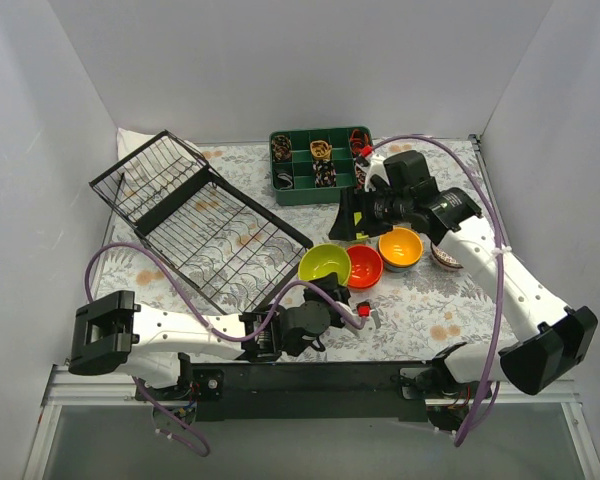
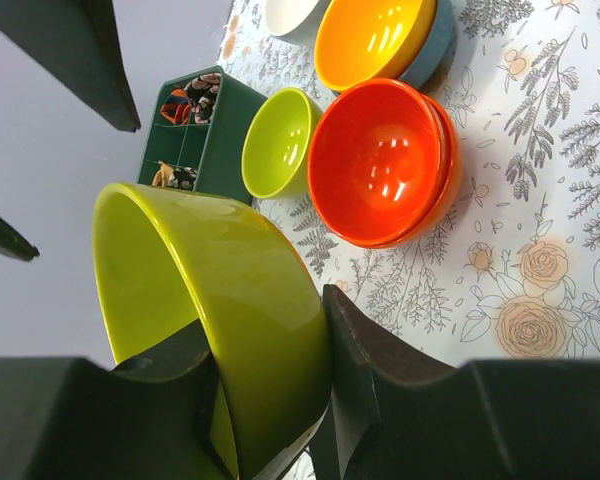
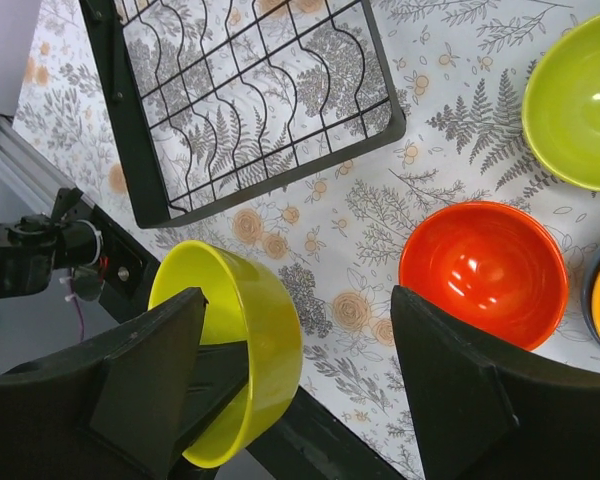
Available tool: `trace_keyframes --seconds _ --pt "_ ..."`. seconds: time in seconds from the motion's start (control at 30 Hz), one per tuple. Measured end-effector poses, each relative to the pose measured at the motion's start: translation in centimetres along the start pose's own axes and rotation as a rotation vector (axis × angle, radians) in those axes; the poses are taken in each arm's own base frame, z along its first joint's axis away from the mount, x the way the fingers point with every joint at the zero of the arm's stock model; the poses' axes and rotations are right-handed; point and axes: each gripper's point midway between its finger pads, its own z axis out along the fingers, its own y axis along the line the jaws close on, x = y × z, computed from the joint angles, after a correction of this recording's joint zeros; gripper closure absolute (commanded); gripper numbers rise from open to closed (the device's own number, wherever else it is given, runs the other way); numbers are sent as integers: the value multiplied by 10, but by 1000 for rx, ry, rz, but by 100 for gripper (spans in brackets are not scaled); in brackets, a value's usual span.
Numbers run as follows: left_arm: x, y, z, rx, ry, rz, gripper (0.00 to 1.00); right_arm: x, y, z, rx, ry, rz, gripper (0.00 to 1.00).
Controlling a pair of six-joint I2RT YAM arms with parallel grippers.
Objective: Unload the bowls from the dish rack
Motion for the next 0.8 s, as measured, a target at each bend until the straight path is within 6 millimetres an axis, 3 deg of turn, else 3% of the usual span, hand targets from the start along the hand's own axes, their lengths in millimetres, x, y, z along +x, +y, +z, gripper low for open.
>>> trace_keyframes --seconds 0.23,0.37,0.5,0.67,0.77,0.8 --pt "4 -10 2 33 12 18 72 24 0 18 36 142 -67 22" --pt "10 -19 4 61 28 30 71 37 -1 20 69 222 -121 28" --pt "16 -28 6 87 48 45 71 49 -4 22 108 280 -177 43" --pt "19 -33 7 101 58 54 71 65 -14 27 162 360 -218 54" --pt "19 -34 7 102 58 54 70 71 -20 30 190 392 -241 71" --pt "19 -34 7 107 55 53 67 73 -20 31 195 402 -243 82"
